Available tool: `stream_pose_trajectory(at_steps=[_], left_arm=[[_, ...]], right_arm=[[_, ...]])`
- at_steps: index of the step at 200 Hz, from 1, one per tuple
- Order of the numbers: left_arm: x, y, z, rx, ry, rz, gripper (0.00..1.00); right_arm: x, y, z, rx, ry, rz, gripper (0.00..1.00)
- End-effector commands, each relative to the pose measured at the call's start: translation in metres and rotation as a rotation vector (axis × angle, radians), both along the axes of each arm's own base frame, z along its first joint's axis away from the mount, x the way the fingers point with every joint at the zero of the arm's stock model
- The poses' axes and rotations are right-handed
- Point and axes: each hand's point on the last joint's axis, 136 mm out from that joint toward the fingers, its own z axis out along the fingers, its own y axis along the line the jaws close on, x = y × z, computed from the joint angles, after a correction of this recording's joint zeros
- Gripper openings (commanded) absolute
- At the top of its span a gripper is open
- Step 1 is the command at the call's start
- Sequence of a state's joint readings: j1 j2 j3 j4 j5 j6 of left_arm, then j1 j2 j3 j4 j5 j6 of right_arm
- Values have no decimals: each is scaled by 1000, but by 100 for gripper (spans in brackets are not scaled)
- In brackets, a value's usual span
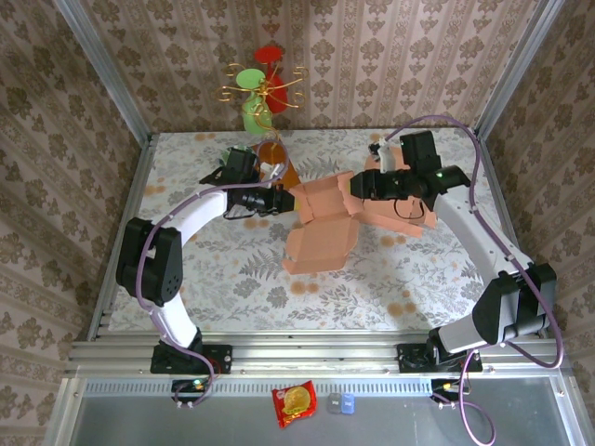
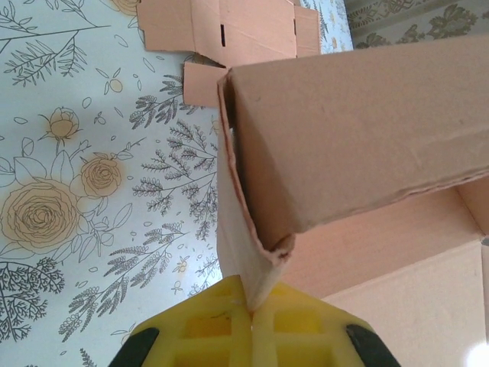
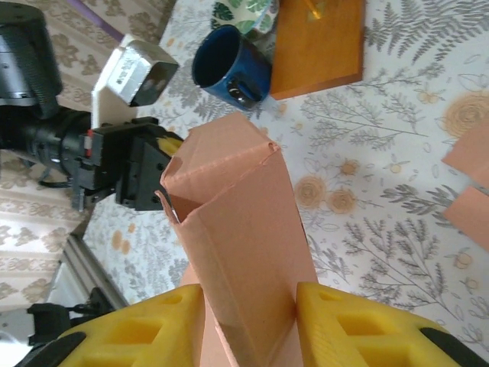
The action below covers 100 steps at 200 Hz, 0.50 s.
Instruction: Fold the paper box
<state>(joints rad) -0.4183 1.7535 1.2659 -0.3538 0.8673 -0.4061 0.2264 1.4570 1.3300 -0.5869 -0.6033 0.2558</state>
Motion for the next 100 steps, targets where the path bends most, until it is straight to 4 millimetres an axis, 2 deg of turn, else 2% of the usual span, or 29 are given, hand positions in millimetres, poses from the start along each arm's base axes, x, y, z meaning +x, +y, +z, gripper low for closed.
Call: stream_pose_trajectory(at_steps=[1, 100], left_arm=[[3, -5, 13, -23, -37, -22, 0], [2, -7, 12, -13, -34, -23, 0]], right_arm=[[2, -3, 1, -72, -22, -15, 37], [6, 0, -18, -280, -37, -71, 37]])
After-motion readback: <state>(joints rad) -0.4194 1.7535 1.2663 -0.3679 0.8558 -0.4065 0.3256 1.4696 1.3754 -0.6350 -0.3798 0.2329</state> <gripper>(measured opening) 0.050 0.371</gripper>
